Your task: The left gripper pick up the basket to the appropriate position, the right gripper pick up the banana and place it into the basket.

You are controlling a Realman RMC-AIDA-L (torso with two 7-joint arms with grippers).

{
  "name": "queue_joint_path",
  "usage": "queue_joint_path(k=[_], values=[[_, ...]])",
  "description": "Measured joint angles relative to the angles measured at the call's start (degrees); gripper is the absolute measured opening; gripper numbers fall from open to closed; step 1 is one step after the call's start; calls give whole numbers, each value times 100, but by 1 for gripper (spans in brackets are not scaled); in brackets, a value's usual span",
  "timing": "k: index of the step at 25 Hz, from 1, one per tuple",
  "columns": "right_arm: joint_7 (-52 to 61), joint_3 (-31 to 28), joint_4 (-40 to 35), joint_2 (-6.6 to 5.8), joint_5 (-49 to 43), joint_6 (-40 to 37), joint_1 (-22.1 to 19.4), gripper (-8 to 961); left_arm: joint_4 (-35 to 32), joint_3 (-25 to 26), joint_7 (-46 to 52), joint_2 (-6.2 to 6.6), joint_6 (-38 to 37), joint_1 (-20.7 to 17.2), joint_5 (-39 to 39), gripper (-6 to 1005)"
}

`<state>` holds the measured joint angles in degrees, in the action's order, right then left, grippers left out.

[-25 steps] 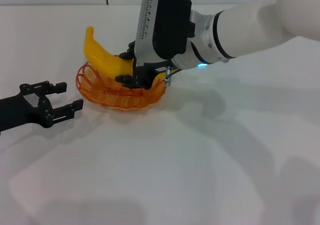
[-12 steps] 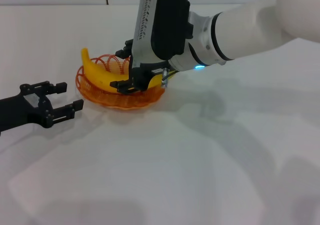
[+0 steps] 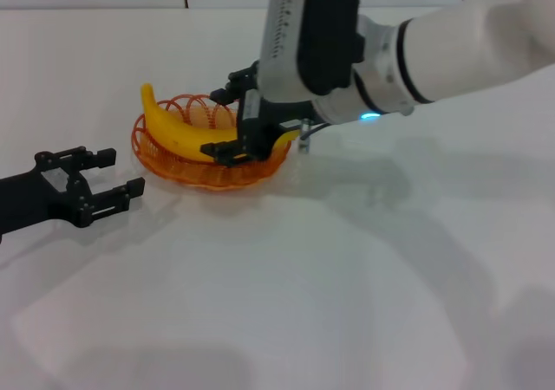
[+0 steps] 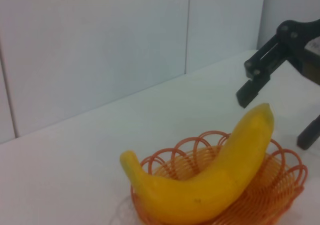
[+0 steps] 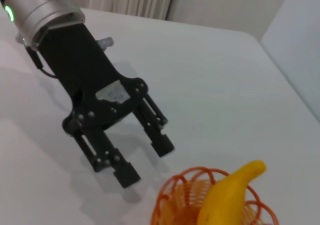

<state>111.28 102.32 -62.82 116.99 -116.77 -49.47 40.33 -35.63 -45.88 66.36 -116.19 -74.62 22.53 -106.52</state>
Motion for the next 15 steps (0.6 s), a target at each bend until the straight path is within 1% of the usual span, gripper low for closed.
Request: queue_joint_path(k=[4,10,15], values=[[-305,-400,-167,-6,187,-349,-250,709,3,18,-21,0,1,-7,16,665],[-1215,-1352,-176,-11,967,-1339,-553,708,4,28,-76,0,1,-48,56,666],[-1504,-1810,-149,-10,1108,-1682,-776,707,4,27,-98,-7,7,-56,56,667]])
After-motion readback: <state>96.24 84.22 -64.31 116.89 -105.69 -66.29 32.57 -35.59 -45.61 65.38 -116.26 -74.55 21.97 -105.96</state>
